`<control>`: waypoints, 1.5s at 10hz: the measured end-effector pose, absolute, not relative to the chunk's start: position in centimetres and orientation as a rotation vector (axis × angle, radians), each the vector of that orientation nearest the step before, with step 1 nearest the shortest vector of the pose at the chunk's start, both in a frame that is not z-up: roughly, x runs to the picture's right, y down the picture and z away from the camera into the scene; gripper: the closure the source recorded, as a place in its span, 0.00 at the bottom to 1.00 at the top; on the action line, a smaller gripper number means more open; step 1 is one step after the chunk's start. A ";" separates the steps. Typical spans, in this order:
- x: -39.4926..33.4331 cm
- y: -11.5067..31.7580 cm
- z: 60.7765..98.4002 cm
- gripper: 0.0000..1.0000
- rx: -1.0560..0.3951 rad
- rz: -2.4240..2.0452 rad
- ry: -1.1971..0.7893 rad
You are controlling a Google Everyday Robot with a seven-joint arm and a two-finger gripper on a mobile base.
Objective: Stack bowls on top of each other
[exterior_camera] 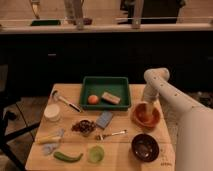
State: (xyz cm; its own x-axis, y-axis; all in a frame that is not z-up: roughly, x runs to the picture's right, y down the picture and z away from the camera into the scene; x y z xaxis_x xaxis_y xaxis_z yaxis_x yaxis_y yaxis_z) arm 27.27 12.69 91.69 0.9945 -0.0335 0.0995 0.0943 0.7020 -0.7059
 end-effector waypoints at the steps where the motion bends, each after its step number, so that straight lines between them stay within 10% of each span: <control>1: 27.4 12.9 91.7 0.54 -0.792 -0.073 -0.081; 6: 27.8 13.6 91.4 0.99 -0.800 -0.080 -0.087; 15: 27.2 13.1 90.5 1.00 -0.777 -0.181 -0.041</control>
State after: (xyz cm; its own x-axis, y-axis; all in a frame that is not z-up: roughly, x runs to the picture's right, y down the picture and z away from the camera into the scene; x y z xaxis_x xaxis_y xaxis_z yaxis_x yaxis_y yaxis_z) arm 27.18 13.15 90.51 0.9837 -0.1477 0.1031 0.1775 0.6983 -0.6934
